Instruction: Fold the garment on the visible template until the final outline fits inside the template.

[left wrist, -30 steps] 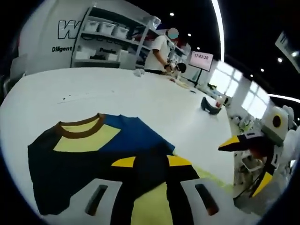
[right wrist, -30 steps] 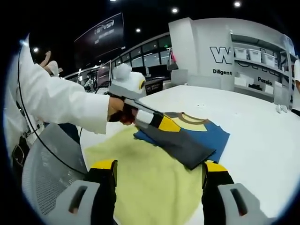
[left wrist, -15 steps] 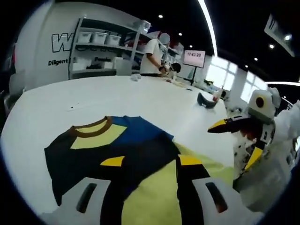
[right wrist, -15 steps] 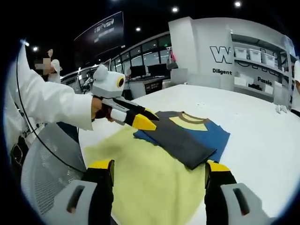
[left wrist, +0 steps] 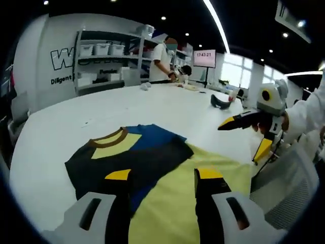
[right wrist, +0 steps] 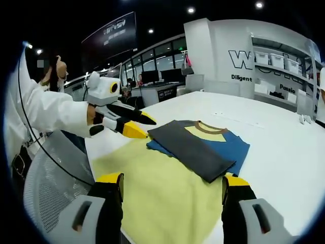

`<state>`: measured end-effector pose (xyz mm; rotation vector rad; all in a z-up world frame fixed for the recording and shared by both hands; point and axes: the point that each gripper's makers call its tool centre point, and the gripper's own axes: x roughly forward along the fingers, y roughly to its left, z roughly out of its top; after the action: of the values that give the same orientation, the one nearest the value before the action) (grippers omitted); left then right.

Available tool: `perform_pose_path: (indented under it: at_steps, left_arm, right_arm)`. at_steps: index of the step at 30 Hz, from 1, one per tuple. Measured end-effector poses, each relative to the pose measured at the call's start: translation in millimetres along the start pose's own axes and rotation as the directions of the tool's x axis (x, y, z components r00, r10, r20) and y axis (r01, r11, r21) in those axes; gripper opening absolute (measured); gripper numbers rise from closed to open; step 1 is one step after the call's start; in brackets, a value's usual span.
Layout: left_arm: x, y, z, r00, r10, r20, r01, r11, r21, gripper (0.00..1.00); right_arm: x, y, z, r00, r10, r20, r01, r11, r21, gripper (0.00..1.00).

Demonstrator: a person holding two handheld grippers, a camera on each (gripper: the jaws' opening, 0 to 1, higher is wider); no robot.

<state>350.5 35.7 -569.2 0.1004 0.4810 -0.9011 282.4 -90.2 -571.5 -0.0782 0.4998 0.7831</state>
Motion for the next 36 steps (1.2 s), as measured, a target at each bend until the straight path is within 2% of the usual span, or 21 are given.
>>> perform_pose_path:
  at_steps: [12, 16, 23, 36]
  left_arm:
    - [-39, 4.6, -13.1, 0.999, 0.041, -0.004, -0.041, 0.999, -0.029, 0.47]
    - [-53, 6.0, -21.2, 0.998, 0.063, -0.018, -0.064, 0.998, -0.023, 0.47]
    - [-76, 10.0, -37.4, 0.995, 0.09, -0.038, -0.092, 0.994, -0.059, 0.48]
    - [-91, 4.3, -54.6, 0.992, 0.093, -0.08, -0.101, 0.989, -0.104, 0.46]
  right_arm:
    - [-5, 5, -3.4, 1.0, 0.0, -0.003, 0.0, 1.0, -0.001, 0.81]
    - [-7, 7, -4.4, 1.0, 0.002, -0.002, -0.002, 1.0, -0.003, 0.81]
    - [-13, 9, -11.5, 1.0, -0.004, -0.008, 0.004, 1.0, 0.006, 0.81]
    - [-20, 9, -19.4, 1.0, -0.015, -0.018, 0.016, 1.0, 0.021, 0.81]
